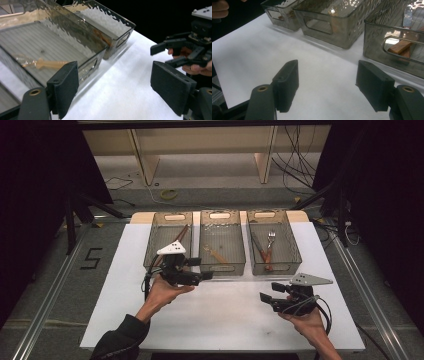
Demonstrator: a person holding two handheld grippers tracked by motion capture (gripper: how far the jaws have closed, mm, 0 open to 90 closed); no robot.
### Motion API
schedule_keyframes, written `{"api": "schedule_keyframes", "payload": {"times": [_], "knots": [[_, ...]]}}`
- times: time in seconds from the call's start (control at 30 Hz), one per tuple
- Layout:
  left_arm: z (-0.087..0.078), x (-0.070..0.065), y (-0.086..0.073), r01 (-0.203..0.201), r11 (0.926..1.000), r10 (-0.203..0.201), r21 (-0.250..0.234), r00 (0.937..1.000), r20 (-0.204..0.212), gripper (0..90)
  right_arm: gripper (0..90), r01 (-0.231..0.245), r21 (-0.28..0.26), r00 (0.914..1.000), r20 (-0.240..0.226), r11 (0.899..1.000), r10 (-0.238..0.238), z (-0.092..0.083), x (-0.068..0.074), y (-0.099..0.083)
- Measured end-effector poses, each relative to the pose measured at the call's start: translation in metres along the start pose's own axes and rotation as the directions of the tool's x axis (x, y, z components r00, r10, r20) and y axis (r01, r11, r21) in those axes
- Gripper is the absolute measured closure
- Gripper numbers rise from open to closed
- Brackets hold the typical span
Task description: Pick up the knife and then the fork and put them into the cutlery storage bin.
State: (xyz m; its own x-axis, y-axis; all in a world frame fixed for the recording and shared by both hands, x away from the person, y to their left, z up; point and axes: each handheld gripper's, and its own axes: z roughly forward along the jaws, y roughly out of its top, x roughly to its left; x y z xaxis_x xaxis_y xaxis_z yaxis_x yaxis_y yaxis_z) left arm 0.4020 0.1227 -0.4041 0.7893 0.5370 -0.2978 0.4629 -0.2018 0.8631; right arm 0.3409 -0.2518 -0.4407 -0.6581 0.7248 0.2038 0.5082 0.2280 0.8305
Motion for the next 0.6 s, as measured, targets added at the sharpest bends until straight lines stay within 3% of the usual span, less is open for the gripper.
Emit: {"api": "schedule_keyframes", "payload": {"times": [0.27,0.6], "knots": [[-0.019,-0.001,-0.025,-0.018,0.9996,0.018,-0.022,0.9997,-0.017,21.7,34.0,0.001,-0.012,1.0,0.0,1.0,-0.001,-0.002,0.002,-0.002],[-0.038,0.0,-0.057,0.007,0.9986,-0.009,-0.053,0.9994,-0.034,21.5,33.5,0.021,-0.042,0.9998,-0.004,0.999,-0.021,-0.004,0.012,-0.009]]}}
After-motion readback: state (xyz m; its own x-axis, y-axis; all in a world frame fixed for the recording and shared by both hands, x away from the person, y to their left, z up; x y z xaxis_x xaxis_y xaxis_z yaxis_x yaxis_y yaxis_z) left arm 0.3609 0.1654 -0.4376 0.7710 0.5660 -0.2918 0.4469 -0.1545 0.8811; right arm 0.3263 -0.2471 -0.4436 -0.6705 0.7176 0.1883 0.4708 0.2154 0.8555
